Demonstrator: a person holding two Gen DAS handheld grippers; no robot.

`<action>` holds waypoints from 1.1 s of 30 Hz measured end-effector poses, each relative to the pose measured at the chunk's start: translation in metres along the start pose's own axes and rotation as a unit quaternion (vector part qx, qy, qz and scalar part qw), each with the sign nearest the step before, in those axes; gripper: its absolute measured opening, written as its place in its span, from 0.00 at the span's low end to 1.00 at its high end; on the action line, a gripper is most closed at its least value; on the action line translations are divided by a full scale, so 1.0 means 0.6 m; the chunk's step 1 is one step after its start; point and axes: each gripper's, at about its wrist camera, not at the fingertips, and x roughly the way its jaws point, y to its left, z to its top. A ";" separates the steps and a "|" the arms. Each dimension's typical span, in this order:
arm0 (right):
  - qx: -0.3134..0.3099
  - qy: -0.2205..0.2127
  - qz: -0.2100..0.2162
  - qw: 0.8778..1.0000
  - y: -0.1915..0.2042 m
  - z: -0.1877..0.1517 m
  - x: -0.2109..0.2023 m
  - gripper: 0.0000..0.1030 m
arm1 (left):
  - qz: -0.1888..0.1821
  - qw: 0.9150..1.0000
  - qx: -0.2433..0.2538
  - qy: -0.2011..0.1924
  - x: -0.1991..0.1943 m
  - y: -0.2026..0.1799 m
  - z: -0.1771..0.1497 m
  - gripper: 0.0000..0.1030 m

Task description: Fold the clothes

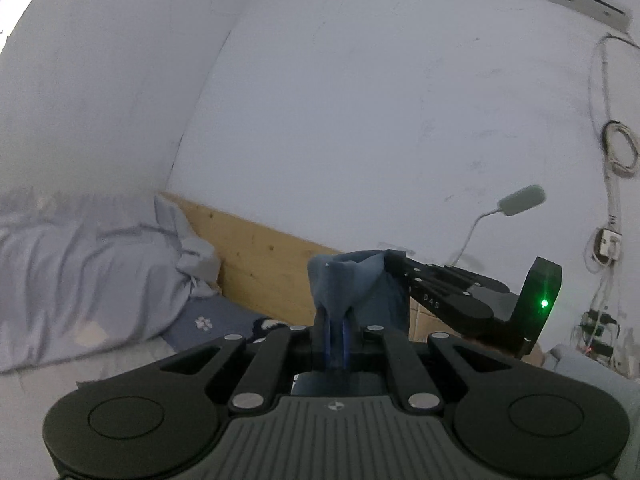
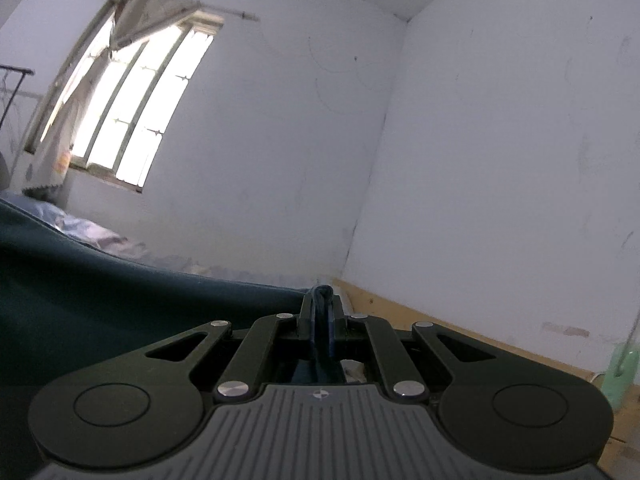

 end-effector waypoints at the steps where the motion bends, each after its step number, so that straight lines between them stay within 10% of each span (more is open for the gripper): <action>1: 0.000 0.003 0.002 1.000 -0.004 -0.009 0.020 0.03 | 0.000 1.000 -0.006 0.004 0.015 0.013 -0.001 0.03; 17: -0.034 0.089 0.104 0.990 0.121 -0.184 0.438 0.03 | 0.119 0.984 -0.118 0.057 0.202 0.389 -0.070 0.03; 33: -0.002 0.286 0.156 0.946 0.268 -0.392 0.767 0.04 | 0.240 0.935 -0.229 0.129 0.332 0.725 -0.206 0.08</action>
